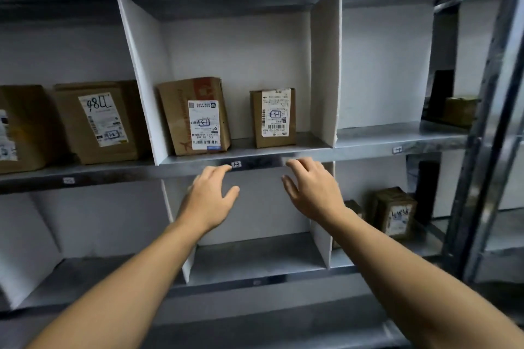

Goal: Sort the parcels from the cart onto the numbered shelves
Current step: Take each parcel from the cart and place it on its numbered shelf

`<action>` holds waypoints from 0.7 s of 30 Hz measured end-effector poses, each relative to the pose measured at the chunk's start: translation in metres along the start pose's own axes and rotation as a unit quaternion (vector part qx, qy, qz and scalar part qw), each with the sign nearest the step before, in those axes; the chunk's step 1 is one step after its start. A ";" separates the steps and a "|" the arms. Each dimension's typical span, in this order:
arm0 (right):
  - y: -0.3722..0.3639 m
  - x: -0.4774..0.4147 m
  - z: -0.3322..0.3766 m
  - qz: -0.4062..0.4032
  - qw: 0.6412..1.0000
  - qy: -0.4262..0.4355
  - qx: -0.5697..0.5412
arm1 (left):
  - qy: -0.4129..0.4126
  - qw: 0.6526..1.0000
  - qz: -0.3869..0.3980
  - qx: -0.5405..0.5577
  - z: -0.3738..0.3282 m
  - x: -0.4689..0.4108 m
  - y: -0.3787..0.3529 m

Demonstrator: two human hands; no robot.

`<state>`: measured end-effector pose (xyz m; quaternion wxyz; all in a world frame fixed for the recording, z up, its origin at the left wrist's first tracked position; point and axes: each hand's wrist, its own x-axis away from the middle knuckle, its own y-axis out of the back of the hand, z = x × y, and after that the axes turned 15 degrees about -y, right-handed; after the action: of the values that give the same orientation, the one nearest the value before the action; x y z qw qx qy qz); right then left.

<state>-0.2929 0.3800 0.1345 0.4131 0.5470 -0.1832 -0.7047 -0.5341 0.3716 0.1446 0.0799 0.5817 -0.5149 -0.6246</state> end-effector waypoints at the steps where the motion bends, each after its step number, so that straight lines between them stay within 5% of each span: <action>1: 0.003 0.016 -0.004 0.009 1.000 0.001 0.027 | -0.008 1.000 0.019 -0.005 -0.005 0.010 -0.005; 11: 0.057 0.163 -0.105 0.083 0.966 -0.122 0.211 | -0.145 0.979 0.140 -0.011 -0.114 0.068 -0.083; 21: 0.178 0.287 -0.255 0.072 0.903 -0.292 0.308 | -0.300 0.929 0.199 0.084 -0.317 0.059 -0.190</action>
<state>-0.0072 0.0995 -0.0015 0.2018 0.4024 -0.5420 -0.7097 -0.2011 0.2423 0.0328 -0.0048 0.2571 -0.6711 -0.6954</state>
